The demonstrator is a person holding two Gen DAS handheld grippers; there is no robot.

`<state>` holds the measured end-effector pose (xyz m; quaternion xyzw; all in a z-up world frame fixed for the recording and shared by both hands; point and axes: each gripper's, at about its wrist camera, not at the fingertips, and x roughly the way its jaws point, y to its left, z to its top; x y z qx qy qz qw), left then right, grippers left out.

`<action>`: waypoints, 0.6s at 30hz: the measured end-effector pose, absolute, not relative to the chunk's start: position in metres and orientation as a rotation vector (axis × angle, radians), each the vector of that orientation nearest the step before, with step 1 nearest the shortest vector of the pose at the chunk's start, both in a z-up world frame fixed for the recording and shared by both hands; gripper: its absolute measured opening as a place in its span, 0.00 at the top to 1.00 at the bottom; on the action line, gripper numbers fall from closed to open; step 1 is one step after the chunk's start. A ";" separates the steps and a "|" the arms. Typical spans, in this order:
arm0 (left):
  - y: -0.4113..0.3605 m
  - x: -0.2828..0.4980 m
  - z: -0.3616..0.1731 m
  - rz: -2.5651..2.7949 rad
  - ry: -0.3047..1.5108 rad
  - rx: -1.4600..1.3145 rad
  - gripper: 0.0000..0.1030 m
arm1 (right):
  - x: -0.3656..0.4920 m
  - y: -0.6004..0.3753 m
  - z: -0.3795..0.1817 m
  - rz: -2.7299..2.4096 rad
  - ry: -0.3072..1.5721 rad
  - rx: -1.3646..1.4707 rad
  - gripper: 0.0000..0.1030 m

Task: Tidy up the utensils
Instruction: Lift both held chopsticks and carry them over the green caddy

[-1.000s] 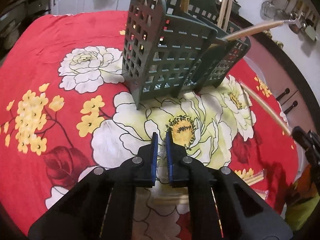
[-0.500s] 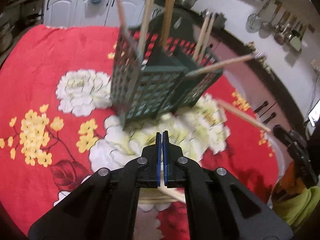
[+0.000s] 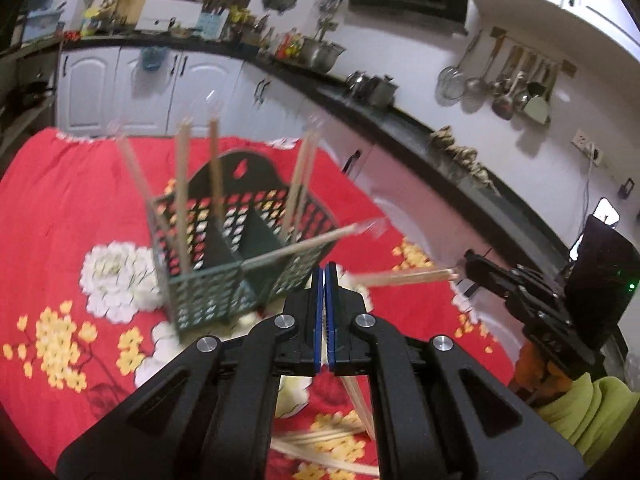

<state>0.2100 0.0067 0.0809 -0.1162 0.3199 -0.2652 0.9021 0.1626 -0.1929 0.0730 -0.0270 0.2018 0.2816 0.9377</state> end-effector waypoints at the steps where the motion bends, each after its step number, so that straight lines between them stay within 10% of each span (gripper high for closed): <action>1: 0.005 0.209 0.083 -0.555 0.653 -0.240 1.00 | 0.164 -0.194 0.076 0.574 0.406 -0.055 0.99; 18: -0.024 0.206 0.130 -0.623 0.548 -0.199 1.00 | 0.170 -0.198 0.112 0.571 0.330 -0.038 0.99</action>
